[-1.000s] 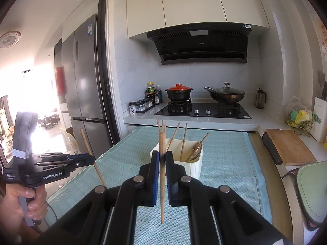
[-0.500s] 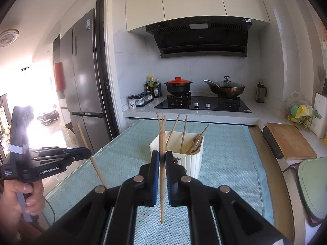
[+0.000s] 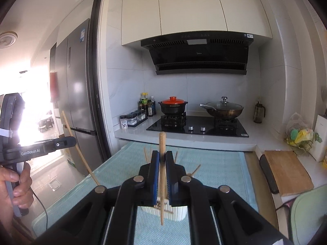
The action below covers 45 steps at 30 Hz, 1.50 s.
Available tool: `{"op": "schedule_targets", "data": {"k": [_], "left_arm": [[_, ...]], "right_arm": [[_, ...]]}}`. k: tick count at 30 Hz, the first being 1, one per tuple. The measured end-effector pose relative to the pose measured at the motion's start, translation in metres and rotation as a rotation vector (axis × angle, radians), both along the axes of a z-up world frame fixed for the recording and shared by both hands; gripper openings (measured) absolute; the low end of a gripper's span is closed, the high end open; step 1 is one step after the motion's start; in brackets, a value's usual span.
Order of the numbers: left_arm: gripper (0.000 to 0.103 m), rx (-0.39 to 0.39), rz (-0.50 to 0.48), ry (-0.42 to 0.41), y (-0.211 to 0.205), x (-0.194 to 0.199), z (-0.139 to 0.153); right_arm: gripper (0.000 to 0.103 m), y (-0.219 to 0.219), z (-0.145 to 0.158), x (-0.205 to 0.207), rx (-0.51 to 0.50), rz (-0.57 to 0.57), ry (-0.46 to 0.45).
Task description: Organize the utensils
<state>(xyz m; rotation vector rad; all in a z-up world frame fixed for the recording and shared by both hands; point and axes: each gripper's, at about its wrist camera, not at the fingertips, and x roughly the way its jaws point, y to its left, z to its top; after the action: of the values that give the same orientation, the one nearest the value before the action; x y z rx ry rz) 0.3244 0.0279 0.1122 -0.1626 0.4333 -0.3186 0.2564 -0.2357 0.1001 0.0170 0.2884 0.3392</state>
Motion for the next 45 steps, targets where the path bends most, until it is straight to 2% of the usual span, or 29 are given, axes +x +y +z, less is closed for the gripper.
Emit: {"op": "schedule_targets", "data": {"k": [3,6,12,15,18,19,20,21,22,23,24,27,28,29,31,32,37,40,42,45], "left_arm": [[0.004,-0.003,0.002,0.002,-0.011,0.037,0.001],[0.004,0.006,-0.001,0.042,-0.024,0.074,-0.014],[0.004,0.042,-0.013,0.198,-0.046,0.138,-0.074],[0.005,0.059,-0.019,0.283,-0.054,0.159,-0.109],[0.007,0.108,-0.002,0.343,-0.059,0.173,-0.134],[0.017,0.119,0.009,0.356,-0.059,0.175,-0.139],[0.036,0.121,0.020,0.363,-0.057,0.176,-0.142],[0.047,0.115,0.038,0.355,-0.054,0.174,-0.140],[0.065,0.107,0.060,0.332,-0.049,0.169,-0.136],[0.076,0.104,0.078,0.301,-0.045,0.162,-0.131],[0.079,0.112,0.094,0.271,-0.041,0.155,-0.124],[0.093,0.164,0.146,0.182,-0.033,0.127,-0.102],[0.101,0.182,0.166,0.145,-0.033,0.112,-0.095],[0.102,0.199,0.186,0.104,-0.031,0.097,-0.089],[0.102,0.247,0.235,0.031,-0.032,0.067,-0.079],[0.103,0.272,0.259,0.010,-0.034,0.051,-0.077],[0.103,0.359,0.284,0.079,-0.050,-0.012,-0.094],[0.103,0.426,0.362,0.062,-0.061,-0.061,-0.113],[0.103,0.433,0.370,0.068,-0.067,-0.087,-0.122],[0.103,0.403,0.316,0.134,-0.070,-0.114,-0.132]], "right_arm": [[0.006,0.005,0.009,0.033,0.005,-0.015,-0.034],[0.006,0.011,0.001,0.070,0.007,-0.016,-0.012],[0.006,0.024,-0.055,0.143,-0.019,0.004,0.167],[0.007,0.028,-0.091,0.176,-0.017,0.012,0.289],[0.007,0.029,-0.122,0.203,-0.002,0.018,0.395],[0.008,0.029,-0.128,0.211,0.000,0.015,0.416],[0.009,0.029,-0.133,0.218,-0.002,0.011,0.430],[0.023,0.029,-0.136,0.223,-0.008,0.000,0.437],[0.042,0.027,-0.136,0.226,-0.009,-0.012,0.433],[0.052,0.025,-0.134,0.224,0.001,-0.019,0.413],[0.058,0.022,-0.128,0.221,0.008,-0.022,0.386],[0.059,0.017,-0.105,0.203,-0.006,-0.032,0.322],[0.063,0.015,-0.096,0.194,-0.011,-0.034,0.294],[0.067,0.014,-0.087,0.182,-0.016,-0.039,0.260],[0.084,0.010,-0.069,0.155,-0.025,-0.062,0.194],[0.084,0.008,-0.063,0.140,-0.026,-0.079,0.164],[0.085,0.003,-0.057,0.065,-0.023,-0.134,0.104],[0.086,0.000,-0.072,0.019,-0.035,-0.150,0.122],[0.086,-0.003,-0.085,-0.010,-0.030,-0.161,0.132],[0.087,-0.004,-0.099,-0.045,-0.055,-0.192,0.153]]}}
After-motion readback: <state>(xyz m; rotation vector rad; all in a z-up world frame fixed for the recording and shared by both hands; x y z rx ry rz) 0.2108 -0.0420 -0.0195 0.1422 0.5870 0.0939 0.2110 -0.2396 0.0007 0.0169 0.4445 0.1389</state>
